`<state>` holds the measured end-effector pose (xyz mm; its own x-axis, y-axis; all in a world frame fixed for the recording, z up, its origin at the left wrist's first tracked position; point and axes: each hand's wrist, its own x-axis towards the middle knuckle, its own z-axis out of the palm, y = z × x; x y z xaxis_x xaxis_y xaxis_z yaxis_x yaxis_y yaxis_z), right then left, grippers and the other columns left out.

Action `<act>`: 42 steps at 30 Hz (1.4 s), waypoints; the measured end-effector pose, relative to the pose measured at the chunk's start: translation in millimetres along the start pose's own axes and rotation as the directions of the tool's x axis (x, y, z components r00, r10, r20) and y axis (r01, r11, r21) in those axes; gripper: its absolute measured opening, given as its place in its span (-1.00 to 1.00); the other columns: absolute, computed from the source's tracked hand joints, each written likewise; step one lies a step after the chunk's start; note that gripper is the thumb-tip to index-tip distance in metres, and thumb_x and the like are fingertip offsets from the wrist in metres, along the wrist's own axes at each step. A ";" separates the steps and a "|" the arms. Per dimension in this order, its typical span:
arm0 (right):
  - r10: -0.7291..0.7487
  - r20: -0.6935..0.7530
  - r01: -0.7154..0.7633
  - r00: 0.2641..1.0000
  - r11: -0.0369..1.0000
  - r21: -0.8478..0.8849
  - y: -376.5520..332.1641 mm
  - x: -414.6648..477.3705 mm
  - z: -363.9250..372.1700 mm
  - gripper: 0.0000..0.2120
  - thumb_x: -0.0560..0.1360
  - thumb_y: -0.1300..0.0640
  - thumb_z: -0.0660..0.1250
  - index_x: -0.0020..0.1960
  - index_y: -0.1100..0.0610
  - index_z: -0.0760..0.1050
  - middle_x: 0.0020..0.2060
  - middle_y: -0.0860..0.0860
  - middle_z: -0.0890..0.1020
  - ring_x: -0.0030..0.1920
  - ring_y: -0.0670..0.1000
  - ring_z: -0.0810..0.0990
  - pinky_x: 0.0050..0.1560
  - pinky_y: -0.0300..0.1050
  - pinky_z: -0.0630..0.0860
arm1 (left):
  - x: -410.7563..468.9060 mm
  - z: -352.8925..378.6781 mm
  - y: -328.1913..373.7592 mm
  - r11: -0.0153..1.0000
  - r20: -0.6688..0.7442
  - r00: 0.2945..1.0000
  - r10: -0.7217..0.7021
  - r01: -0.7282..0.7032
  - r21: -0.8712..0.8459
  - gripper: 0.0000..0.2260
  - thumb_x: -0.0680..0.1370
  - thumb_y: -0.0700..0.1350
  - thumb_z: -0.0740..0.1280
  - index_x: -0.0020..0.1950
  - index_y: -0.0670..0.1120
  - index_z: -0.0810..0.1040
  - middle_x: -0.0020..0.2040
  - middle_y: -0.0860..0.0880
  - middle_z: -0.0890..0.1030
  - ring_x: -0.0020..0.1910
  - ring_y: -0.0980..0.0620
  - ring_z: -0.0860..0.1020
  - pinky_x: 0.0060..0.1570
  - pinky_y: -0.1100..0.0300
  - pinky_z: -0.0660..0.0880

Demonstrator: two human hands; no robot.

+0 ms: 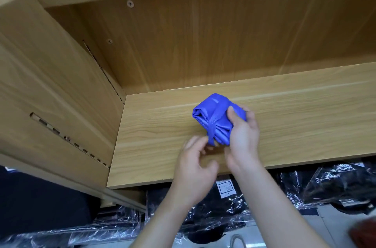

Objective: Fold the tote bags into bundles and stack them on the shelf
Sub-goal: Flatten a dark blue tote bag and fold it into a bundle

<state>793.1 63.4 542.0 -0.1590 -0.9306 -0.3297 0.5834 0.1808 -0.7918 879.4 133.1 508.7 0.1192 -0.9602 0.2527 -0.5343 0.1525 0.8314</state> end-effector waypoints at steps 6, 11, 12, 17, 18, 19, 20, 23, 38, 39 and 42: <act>-0.447 0.179 0.478 0.876 0.758 -0.443 1.6 -2.1 -8.6 -0.73 0.53 0.20 0.36 0.00 -0.13 0.35 -0.17 -0.23 0.51 -0.17 -0.19 0.49 -0.06 -0.28 0.42 | -6.2 -13.9 12.2 0.960 -0.143 0.986 -0.083 0.041 -0.277 -0.83 0.38 -0.01 0.40 -0.05 0.15 0.68 -0.07 0.15 0.57 -0.13 0.14 0.52 -0.11 0.24 0.46; -0.548 0.327 0.630 0.770 0.571 -0.527 -8.5 -2.0 -10.6 -0.73 0.50 0.23 0.37 0.04 -0.05 0.38 -0.22 -0.38 0.52 -0.23 -0.27 0.47 -0.19 -0.45 0.36 | 4.7 -21.8 20.9 0.972 -0.197 0.960 0.198 -0.168 0.162 -0.95 0.45 -0.09 0.42 -0.20 -0.04 0.61 -0.16 0.10 0.50 -0.21 0.10 0.50 -0.18 0.24 0.43; -0.562 0.346 0.650 0.752 0.540 -0.535 -8.9 -1.6 -11.5 -0.74 0.50 0.22 0.37 0.05 -0.06 0.38 -0.20 -0.36 0.53 -0.21 -0.26 0.48 -0.18 -0.44 0.36 | 5.5 -22.2 19.7 0.929 -0.171 0.942 0.288 -0.231 0.290 -0.91 0.46 -0.09 0.39 -0.18 -0.09 0.61 -0.16 0.06 0.51 -0.23 0.04 0.51 -0.22 0.18 0.45; -0.435 0.461 0.633 0.774 0.512 -0.580 -10.9 3.3 -20.3 -0.87 0.61 0.04 0.23 0.11 -0.05 0.53 -0.11 -0.27 0.60 -0.12 -0.20 0.54 -0.10 -0.34 0.41 | 9.7 -36.3 17.4 0.748 -0.027 0.887 0.462 -0.373 0.549 -0.80 0.48 0.03 0.37 -0.24 -0.08 0.58 -0.26 0.02 0.55 -0.34 -0.07 0.51 -0.33 0.04 0.48; -0.407 0.483 0.632 0.775 0.509 -0.585 -12.2 3.9 -22.2 -0.86 0.62 0.05 0.23 0.11 -0.04 0.54 -0.11 -0.28 0.60 -0.10 -0.20 0.55 -0.07 -0.33 0.41 | 11.3 -39.6 19.3 0.742 -0.001 0.893 0.450 -0.374 0.556 -0.78 0.46 0.06 0.39 -0.25 -0.06 0.55 -0.27 0.04 0.53 -0.32 -0.06 0.50 -0.32 0.02 0.47; -0.385 0.507 0.636 0.771 0.503 -0.585 -13.5 4.0 -23.2 -0.86 0.62 0.06 0.23 0.11 -0.05 0.55 -0.11 -0.29 0.60 -0.09 -0.20 0.55 -0.05 -0.32 0.42 | 13.9 -42.5 20.7 0.749 0.015 0.902 0.431 -0.367 0.553 -0.76 0.43 0.10 0.41 -0.24 -0.05 0.51 -0.27 0.06 0.50 -0.29 -0.04 0.47 -0.31 0.01 0.46; -0.359 0.531 0.639 0.767 0.501 -0.584 -14.2 3.8 -24.0 -0.86 0.61 0.05 0.24 0.11 -0.05 0.55 -0.11 -0.29 0.61 -0.08 -0.19 0.55 -0.03 -0.30 0.44 | 16.8 -45.4 22.1 0.772 0.018 0.915 0.402 -0.350 0.531 -0.73 0.40 0.13 0.43 -0.22 -0.03 0.46 -0.26 0.09 0.47 -0.26 -0.02 0.43 -0.29 0.01 0.45; -0.274 0.485 0.529 0.831 0.661 -0.533 -17.7 3.0 -23.4 -0.83 0.55 -0.01 0.28 0.12 -0.07 0.54 -0.10 -0.19 0.62 -0.10 -0.12 0.57 0.01 -0.15 0.51 | 21.8 -48.9 24.3 0.832 0.027 0.933 0.360 -0.334 0.443 -0.65 0.35 0.19 0.44 -0.10 0.00 0.41 -0.14 0.12 0.44 -0.17 0.03 0.38 -0.19 0.08 0.43; -0.056 0.357 0.188 0.932 0.918 -0.348 -29.8 -19.5 -41.0 -0.69 0.52 -0.01 0.33 0.22 0.06 0.50 0.07 0.03 0.66 0.01 -0.05 0.63 0.11 -0.02 0.55 | 26.7 -39.7 34.8 0.923 0.227 0.941 -0.252 0.304 -0.237 -0.54 0.27 0.15 0.43 0.13 0.05 0.57 -0.05 0.10 0.69 -0.04 0.11 0.65 0.10 -0.01 0.57; -0.025 0.380 0.184 0.925 0.903 -0.388 -31.2 -21.8 -45.1 -0.62 0.48 -0.11 0.31 0.26 -0.01 0.47 0.09 -0.03 0.66 0.04 -0.07 0.63 0.16 -0.03 0.54 | 28.0 -35.0 36.3 0.899 0.249 0.931 -0.267 0.333 -0.284 -0.61 0.27 0.05 0.43 0.07 -0.01 0.59 -0.11 0.07 0.70 -0.11 0.09 0.65 0.06 0.02 0.58; 0.051 0.451 0.246 0.891 0.781 -0.574 -37.0 -28.3 -56.9 -0.50 0.51 -0.22 0.30 0.39 -0.20 0.23 0.16 -0.14 0.59 0.12 -0.16 0.59 0.19 -0.19 0.49 | 28.1 -23.6 38.9 0.834 0.300 0.917 -0.262 0.371 -0.408 -0.74 0.33 -0.12 0.36 0.00 -0.09 0.60 -0.18 0.00 0.68 -0.18 0.06 0.61 -0.09 0.09 0.55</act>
<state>730.7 101.1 551.4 0.2468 -0.9637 -0.1023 -0.0399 0.0953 -0.9946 881.7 117.6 559.8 -0.0023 -0.9909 -0.1344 -0.0603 -0.1340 0.9891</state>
